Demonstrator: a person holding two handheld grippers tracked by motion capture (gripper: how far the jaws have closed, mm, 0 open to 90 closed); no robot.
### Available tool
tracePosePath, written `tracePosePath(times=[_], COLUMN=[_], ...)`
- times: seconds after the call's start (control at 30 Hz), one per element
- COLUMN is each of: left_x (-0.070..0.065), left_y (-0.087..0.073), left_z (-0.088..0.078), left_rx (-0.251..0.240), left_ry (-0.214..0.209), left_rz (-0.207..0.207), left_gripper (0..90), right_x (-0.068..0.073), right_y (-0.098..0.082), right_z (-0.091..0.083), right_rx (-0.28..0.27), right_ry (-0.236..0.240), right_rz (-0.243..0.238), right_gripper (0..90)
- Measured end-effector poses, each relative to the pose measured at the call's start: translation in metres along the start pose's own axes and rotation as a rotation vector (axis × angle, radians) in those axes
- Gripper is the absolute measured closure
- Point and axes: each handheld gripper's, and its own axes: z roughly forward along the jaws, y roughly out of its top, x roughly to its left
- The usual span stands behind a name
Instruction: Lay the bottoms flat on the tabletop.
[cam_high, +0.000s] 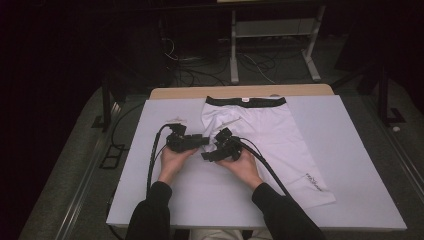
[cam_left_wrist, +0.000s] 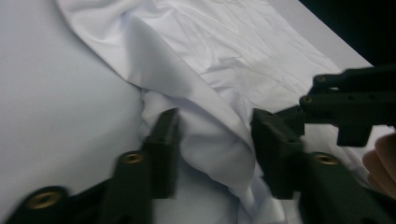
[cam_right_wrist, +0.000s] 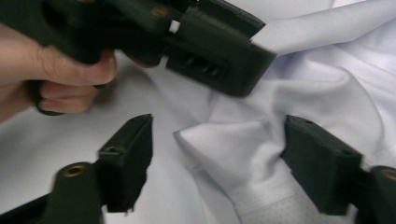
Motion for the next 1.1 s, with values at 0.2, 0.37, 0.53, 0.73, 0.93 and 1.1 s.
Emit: tracePosePath(times=[0.2,0.37,0.53,0.73,0.93,1.1], left_x=[-0.001,-0.003,0.001,0.003,0.000,-0.014], left_y=[0.000,0.003,0.005,0.014,0.035,0.062], left_z=[0.002,0.000,-0.009,-0.022,-0.027,-0.021], left_rx=[0.007,-0.013,-0.039,-0.074,-0.066,-0.055], left_ry=[0.003,-0.002,-0.001,0.024,0.035,0.032], left_rz=[-0.021,-0.053,-0.085,-0.077,-0.046,0.016], left_gripper=[83.4,86.0,86.0,86.2,86.5,86.4], right_x=[0.009,0.014,0.006,-0.010,-0.037,-0.054], right_y=[-0.004,-0.002,0.001,0.014,0.019,0.013], right_z=[0.010,0.009,-0.010,-0.062,-0.104,-0.124], right_rx=[-0.001,0.017,0.039,-0.023,-0.065,-0.094], right_ry=[-0.031,-0.087,-0.049,-0.061,-0.077,-0.086], right_rz=[-0.022,-0.058,-0.052,-0.071,-0.017,0.023], right_gripper=[38.4,71.1,83.6,84.6,84.6,84.6])
